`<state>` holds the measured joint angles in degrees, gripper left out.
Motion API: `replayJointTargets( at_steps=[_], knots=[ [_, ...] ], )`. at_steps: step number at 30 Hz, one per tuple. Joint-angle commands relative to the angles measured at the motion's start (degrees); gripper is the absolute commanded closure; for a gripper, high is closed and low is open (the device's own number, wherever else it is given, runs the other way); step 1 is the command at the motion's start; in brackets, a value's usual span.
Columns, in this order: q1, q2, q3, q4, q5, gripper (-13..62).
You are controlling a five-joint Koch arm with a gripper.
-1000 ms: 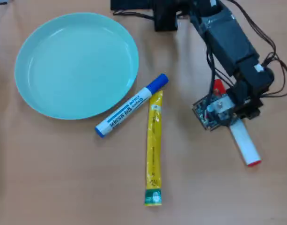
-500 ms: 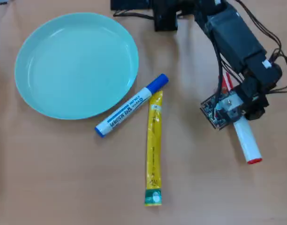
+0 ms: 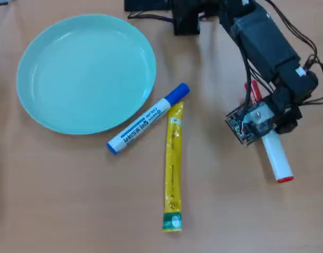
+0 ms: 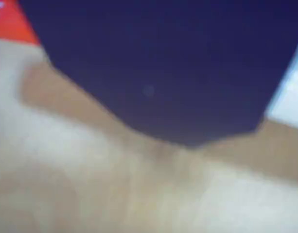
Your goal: Pick up the red pen.
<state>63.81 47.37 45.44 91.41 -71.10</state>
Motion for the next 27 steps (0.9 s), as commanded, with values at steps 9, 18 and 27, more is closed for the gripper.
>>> replayJointTargets(
  at_steps=[9,18,27],
  knots=[
    [0.2,15.2,-1.6,5.0,8.3,55.9],
    [0.5,24.3,-3.9,5.1,14.2,55.9],
    [3.3,27.0,-8.4,5.3,14.0,56.0]
  ],
)
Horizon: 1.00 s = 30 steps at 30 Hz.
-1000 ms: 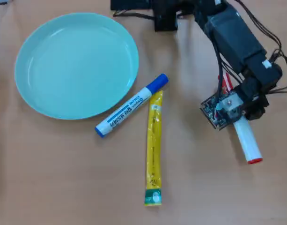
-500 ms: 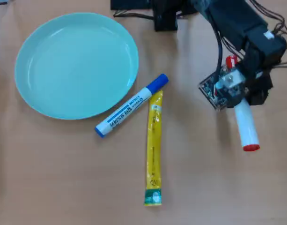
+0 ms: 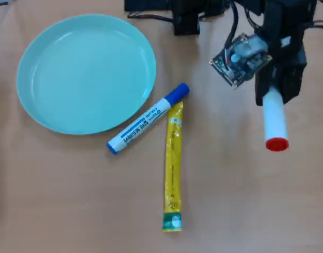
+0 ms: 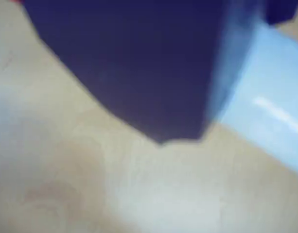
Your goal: Pick up the red pen.
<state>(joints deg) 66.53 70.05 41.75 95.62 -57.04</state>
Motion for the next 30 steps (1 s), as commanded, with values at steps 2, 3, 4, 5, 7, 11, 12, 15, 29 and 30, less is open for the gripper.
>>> replayJointTargets(
  at_steps=[2,3,4,5,7,11,12,15,29,30],
  knots=[
    [0.4,4.3,-4.3,1.4,0.0,56.0],
    [0.3,4.2,-4.4,1.6,0.0,56.0],
    [0.2,4.2,-4.4,1.6,0.0,56.1],
    [0.1,4.2,-4.4,1.6,0.0,56.1],
    [0.1,3.9,-4.3,1.6,0.1,56.1],
    [0.2,3.7,-4.2,1.7,-0.1,56.1],
    [0.2,3.7,-4.2,1.7,-0.1,56.1],
    [0.1,3.7,-4.4,1.6,-0.2,56.1],
    [0.1,3.7,-1.9,1.6,-0.3,56.1],
    [0.1,3.7,-1.9,1.6,-0.3,56.1]
  ],
)
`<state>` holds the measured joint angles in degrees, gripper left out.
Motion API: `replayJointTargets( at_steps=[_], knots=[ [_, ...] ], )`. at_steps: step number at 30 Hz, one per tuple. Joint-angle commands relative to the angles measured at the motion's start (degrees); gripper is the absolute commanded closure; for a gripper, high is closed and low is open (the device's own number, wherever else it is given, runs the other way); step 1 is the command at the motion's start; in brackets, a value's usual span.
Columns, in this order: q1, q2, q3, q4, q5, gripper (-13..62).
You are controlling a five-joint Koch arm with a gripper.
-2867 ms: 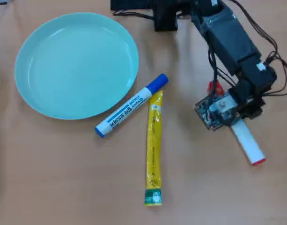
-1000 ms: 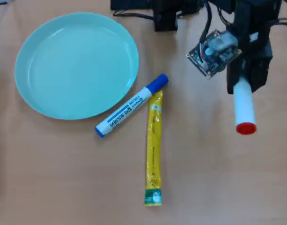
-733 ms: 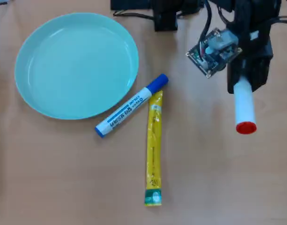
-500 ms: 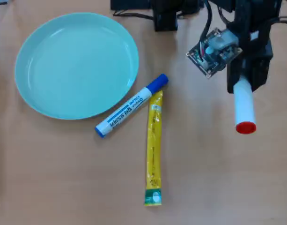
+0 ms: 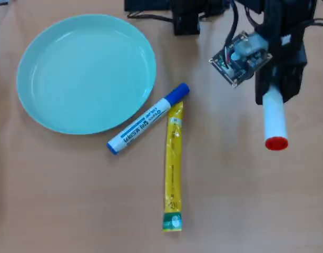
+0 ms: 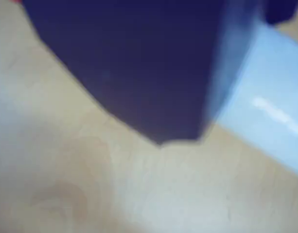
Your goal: Pick up the red pen.
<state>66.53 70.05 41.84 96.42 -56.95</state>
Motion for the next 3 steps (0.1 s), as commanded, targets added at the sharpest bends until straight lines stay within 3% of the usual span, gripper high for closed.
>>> replayJointTargets(
  at_steps=[1,3],
  knots=[
    [0.1,3.7,-2.0,0.8,-0.4,56.1],
    [0.1,3.7,-1.8,0.9,-0.3,56.1]
  ],
)
